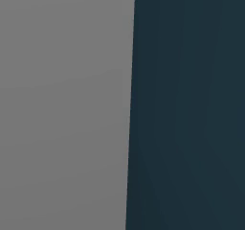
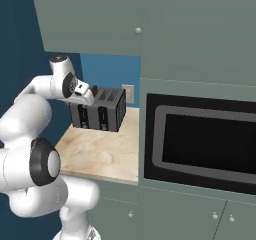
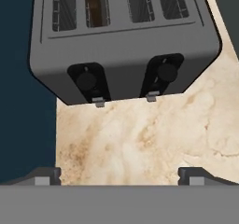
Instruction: Start the toaster. Once the lever pops up, take the bread to the plate on the dining counter.
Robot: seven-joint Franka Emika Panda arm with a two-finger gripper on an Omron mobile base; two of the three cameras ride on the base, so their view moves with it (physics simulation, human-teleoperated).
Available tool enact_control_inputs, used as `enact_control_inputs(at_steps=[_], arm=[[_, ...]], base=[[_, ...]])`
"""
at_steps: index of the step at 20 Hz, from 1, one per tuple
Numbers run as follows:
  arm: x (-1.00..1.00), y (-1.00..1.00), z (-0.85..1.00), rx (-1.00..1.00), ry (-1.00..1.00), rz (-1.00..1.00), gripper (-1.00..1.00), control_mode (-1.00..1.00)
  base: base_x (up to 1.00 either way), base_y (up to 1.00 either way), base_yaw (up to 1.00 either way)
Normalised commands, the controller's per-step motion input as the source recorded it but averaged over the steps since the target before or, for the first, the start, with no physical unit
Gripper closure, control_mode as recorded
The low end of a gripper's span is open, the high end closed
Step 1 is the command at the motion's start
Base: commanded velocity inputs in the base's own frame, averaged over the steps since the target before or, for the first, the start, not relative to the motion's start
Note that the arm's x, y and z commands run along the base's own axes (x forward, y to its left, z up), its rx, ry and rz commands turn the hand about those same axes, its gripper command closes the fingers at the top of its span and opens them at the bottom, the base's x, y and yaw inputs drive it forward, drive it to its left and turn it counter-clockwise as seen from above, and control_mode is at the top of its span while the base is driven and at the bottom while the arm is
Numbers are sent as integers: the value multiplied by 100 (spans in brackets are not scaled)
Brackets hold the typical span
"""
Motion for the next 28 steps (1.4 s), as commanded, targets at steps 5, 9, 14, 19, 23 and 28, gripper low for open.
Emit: enact_control_inputs(at_steps=[5,9,14,19,23,28], arm=[[27,6,-9,0,0,-3,-100,-100],[31,0,-4,0,0,-3,-100,-100],[20,0,-5,0,0,0,-100,-100],[21,0,-7,0,0,0,-100,-100],[24,0,-9,0,0,0,-100,-100],[14,0,-18,0,0,0,-100,-100]], base=[[0,0,0],[0,0,0],[0,0,0],[0,0,0],[0,0,0],[0,0,0]])
